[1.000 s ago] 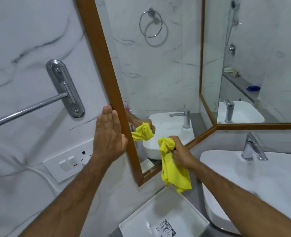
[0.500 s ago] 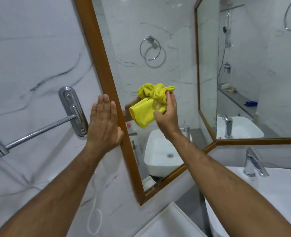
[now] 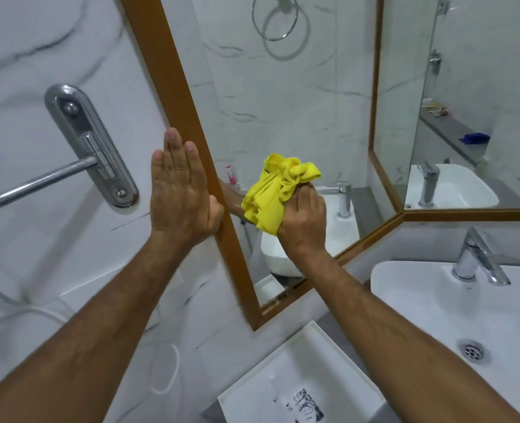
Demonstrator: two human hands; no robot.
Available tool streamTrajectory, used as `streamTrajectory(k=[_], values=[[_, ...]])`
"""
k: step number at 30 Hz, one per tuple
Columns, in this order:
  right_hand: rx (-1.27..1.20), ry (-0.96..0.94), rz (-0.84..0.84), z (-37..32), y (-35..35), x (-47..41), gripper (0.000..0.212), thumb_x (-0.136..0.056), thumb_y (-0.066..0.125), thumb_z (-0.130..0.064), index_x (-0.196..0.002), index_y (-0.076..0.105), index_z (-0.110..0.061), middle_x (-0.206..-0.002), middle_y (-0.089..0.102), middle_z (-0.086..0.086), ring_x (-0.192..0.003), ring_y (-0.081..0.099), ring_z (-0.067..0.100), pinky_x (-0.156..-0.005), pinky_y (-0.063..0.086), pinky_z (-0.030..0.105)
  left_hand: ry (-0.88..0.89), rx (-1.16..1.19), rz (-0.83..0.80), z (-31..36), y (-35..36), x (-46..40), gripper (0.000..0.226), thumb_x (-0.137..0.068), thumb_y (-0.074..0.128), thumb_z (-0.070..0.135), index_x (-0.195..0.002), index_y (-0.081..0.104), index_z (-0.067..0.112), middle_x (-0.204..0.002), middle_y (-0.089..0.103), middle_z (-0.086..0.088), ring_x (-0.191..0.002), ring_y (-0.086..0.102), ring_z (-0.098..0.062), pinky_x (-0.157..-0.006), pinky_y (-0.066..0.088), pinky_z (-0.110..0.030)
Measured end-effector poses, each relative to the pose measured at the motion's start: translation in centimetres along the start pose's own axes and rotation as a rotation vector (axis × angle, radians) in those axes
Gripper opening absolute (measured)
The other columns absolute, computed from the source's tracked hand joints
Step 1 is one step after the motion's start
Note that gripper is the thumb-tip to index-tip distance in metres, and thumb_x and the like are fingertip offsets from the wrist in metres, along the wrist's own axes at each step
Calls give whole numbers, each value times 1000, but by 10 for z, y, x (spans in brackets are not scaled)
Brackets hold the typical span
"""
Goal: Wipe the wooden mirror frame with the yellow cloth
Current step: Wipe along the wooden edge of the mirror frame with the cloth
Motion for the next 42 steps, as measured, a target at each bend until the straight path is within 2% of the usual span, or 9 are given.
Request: streamTrajectory(k=[14, 21, 24, 28, 30, 33, 36, 39, 42], values=[[71, 346, -735, 38, 90, 184, 24, -77, 48, 8, -86, 70, 11, -79, 68, 27, -69, 68, 37, -65, 60, 37, -81, 14, -23, 9, 29, 20, 98, -75, 50, 31, -147, 4, -16, -151, 4, -43, -144, 3, -53, -122, 1, -54], [-205, 179, -1073, 28, 103, 205, 47, -95, 48, -34, -138, 52, -16, -148, 48, 8, -135, 47, 24, -113, 37, 33, -80, 41, -119, 12, 33, 20, 103, -70, 54, 32, -146, 5, -18, -148, 6, -48, -142, 7, -57, -117, 9, -62], [-382, 286, -1214, 32, 75, 185, 29, -95, 54, -27, -109, 71, -8, -120, 70, 17, -112, 64, 31, -88, 51, 35, -99, 39, -151, 14, 20, 22, 105, -68, 67, 28, -144, 12, -18, -148, 8, -47, -142, 11, -59, -115, 15, -65], [-815, 857, -1074, 39, 48, 158, 26, -100, 48, -14, -109, 68, 1, -116, 69, 21, -111, 64, 37, -85, 57, 39, -36, 38, -207, 11, 5, 26, 94, -65, 54, 28, -142, 28, -19, -150, 12, -44, -140, 19, -58, -117, 19, -62], [-1018, 1130, -906, 37, 28, 130, 18, -98, 49, -7, -94, 67, -3, -105, 68, 21, -97, 68, 40, -65, 63, 41, 14, 8, -185, 5, -10, 21, 94, -64, 48, 32, -142, 30, -18, -151, 13, -41, -141, 20, -55, -118, 11, -57], [-940, 1007, -625, 33, -11, 34, 20, -88, 63, -2, -69, 69, 2, -76, 72, 27, -63, 71, 39, -58, 61, 55, 22, -54, -44, -17, -52, -12, 98, -65, 45, 33, -147, 18, -14, -153, 11, -39, -145, 13, -52, -119, 7, -57], [-686, 704, -227, 13, -85, -88, 38, -90, 55, -16, -54, 53, -4, -64, 67, 23, -57, 61, 35, -54, 50, 45, 12, -131, 99, -43, -104, -67, 100, -68, 43, 34, -150, 7, -11, -156, 3, -38, -148, 0, -49, -121, 3, -58], [-590, 570, 69, -16, -154, -184, 40, -95, 42, -34, -63, 46, -11, -78, 66, 24, -68, 55, 39, -59, 30, 34, -15, -220, 150, -72, -146, -122, 93, -77, 36, 36, -151, 5, -11, -158, -3, -36, -148, -8, -48, -122, 1, -57], [-574, 518, 211, -47, -190, -267, 46, -98, 37, -43, -96, 63, -5, -99, 69, 22, -92, 63, 40, -69, 42, 39, 7, -285, 188, -97, -179, -167, 87, -85, 33, 39, -152, 4, -9, -159, -4, -35, -149, -8, -45, -123, 0, -55]])
Point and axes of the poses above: each hand's wrist, its own x-axis away from the middle knuckle, its own y-axis out of the palm, z = x × y, the point moved 10 cm from there along -x, towards the middle knuckle
